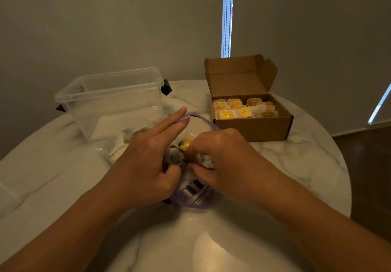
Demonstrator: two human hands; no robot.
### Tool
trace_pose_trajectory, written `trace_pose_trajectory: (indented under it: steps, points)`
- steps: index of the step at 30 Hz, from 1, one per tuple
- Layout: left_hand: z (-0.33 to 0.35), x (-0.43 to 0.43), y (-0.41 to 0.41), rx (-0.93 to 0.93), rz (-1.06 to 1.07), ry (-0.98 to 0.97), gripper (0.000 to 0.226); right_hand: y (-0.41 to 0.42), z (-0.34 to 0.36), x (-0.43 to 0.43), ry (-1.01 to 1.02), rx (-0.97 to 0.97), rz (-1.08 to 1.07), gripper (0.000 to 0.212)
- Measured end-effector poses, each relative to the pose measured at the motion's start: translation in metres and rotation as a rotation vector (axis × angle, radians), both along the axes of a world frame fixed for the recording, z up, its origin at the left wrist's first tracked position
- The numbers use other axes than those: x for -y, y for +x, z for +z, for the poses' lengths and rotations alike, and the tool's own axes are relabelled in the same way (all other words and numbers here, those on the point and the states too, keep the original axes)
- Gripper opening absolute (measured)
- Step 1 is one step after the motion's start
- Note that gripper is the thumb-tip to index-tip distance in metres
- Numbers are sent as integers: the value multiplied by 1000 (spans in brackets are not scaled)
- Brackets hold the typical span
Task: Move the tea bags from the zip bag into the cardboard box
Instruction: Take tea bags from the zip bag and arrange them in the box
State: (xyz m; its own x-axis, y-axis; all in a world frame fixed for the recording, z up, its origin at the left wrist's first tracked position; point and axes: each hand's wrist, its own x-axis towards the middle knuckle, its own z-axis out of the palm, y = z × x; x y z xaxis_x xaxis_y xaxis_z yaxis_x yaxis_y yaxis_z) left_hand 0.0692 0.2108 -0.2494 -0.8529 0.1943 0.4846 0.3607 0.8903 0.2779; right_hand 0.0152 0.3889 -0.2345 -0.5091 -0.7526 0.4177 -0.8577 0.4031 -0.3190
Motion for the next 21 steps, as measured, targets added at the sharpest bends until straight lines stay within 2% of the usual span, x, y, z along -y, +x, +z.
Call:
trace_pose_trajectory:
  steps: [4, 7, 11, 17, 21]
  points:
    - [4, -4, 2, 46, -29, 39, 81, -7, -8, 18, 204, -110, -62, 26]
    - [5, -5, 4, 45, -20, 54, 80, -11, -10, 22, 231, -226, -73, 24]
    - [5, -6, 6, 29, -2, 49, 83, -11, -10, 27, 300, -280, -127, 24]
    - [4, -6, 6, 39, 2, 45, 81, -9, -9, 23, 272, -276, -126, 23]
    - [6, -6, 6, 54, -25, 57, 78, -7, -9, 11, 124, -161, -109, 16]
